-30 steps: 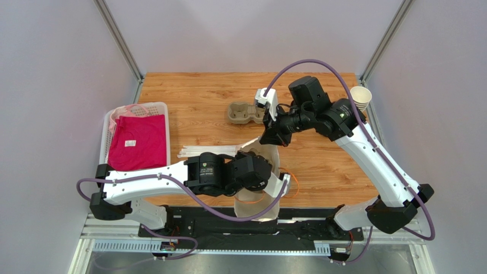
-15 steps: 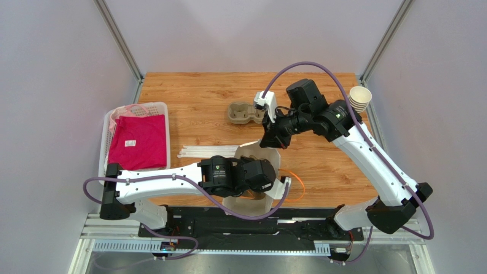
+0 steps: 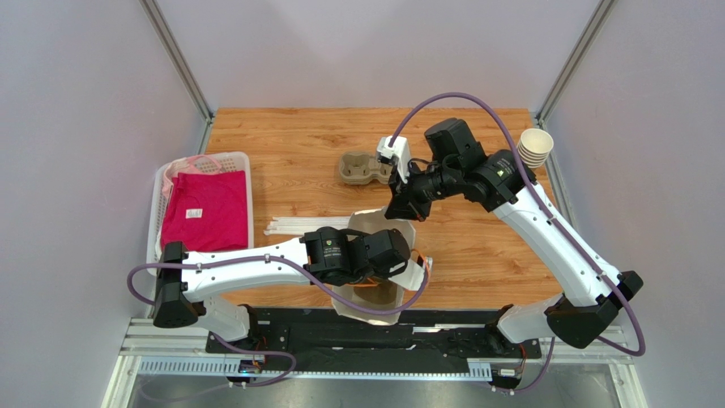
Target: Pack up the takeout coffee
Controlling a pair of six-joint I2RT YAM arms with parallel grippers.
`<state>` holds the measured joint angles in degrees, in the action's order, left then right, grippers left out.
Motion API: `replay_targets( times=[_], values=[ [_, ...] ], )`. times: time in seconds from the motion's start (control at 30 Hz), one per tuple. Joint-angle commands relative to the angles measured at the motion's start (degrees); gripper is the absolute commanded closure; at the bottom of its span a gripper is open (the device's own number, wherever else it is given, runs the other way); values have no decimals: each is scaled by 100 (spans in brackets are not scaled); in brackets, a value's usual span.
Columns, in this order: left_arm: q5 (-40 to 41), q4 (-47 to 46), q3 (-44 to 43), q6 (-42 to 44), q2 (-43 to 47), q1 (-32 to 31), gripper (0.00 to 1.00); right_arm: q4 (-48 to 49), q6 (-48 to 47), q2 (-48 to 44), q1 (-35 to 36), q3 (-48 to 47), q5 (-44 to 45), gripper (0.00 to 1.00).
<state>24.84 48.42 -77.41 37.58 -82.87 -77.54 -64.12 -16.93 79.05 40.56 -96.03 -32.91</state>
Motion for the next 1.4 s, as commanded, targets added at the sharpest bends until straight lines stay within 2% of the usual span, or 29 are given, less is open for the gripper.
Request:
replay_targets(
  times=[0.0, 0.2, 0.43, 0.9, 1.27, 1.37],
  values=[
    [-216, -324, 225, -6, 8, 63, 96, 268, -153, -100, -4, -39, -234, 100],
    [-313, -316, 279, -40, -45, 133, 94, 277, -162, -56, -4, -39, -278, 100],
    [-348, -158, 112, -93, 51, 178, 76, 286, -197, 6, -12, -30, -181, 100],
    [-339, 369, -529, -348, 148, 178, 61, 268, -241, 129, -21, -30, 56, 100],
    [-576, 738, -1162, -339, 315, 178, 56, 277, -276, 208, -21, -126, 170, 100],
    [-963, 739, -1303, -305, 552, 178, 40, 277, -293, 234, -21, -135, 240, 100]
  ],
)
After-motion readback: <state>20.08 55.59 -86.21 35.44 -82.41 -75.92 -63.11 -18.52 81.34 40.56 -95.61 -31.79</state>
